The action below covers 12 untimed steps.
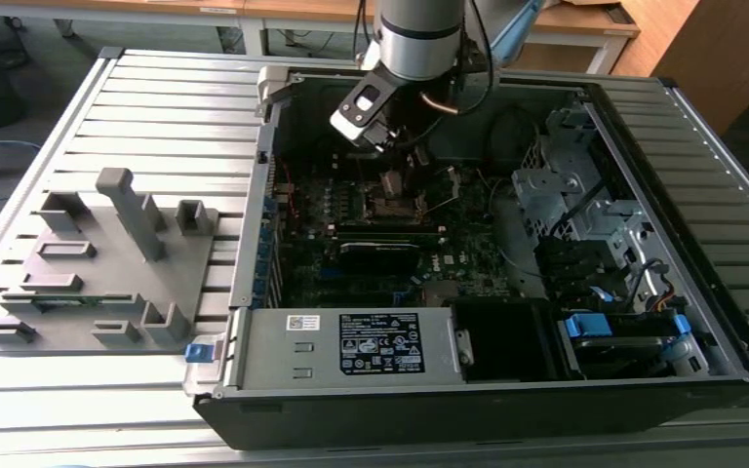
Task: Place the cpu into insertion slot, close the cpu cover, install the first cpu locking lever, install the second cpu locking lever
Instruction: 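Place the cpu into insertion slot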
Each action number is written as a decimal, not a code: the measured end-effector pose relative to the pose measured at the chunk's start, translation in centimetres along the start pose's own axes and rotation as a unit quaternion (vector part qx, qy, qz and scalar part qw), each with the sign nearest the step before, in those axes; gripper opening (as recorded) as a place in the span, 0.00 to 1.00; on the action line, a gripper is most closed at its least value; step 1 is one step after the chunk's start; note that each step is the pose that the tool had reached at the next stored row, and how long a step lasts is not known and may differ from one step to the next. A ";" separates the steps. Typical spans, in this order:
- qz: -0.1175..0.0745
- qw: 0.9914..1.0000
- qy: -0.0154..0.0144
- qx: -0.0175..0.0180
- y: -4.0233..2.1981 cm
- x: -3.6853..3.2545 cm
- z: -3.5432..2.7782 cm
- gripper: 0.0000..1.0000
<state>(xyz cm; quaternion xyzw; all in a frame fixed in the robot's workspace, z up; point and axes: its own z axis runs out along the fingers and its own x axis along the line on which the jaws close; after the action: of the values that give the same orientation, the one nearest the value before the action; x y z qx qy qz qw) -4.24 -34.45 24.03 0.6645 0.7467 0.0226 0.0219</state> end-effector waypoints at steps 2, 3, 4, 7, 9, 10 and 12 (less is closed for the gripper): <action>0.018 1.000 -0.001 0.000 0.00 0.00 0.06 0.54; 0.027 1.000 -0.002 0.000 -0.01 0.00 0.08 0.54; 0.036 0.999 -0.002 0.000 -0.01 0.00 0.10 0.54; 0.050 0.999 -0.003 0.000 -0.01 0.00 0.11 0.54; 0.050 0.999 -0.003 0.000 -0.01 0.00 0.12 0.54; 0.050 0.999 -0.003 0.000 -0.01 0.00 0.12 0.54; 0.059 0.998 -0.004 0.000 -0.01 0.01 0.16 0.54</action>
<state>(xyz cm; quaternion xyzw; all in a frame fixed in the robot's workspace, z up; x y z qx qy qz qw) -4.24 -34.44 23.87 0.7071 0.7064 0.0214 0.0231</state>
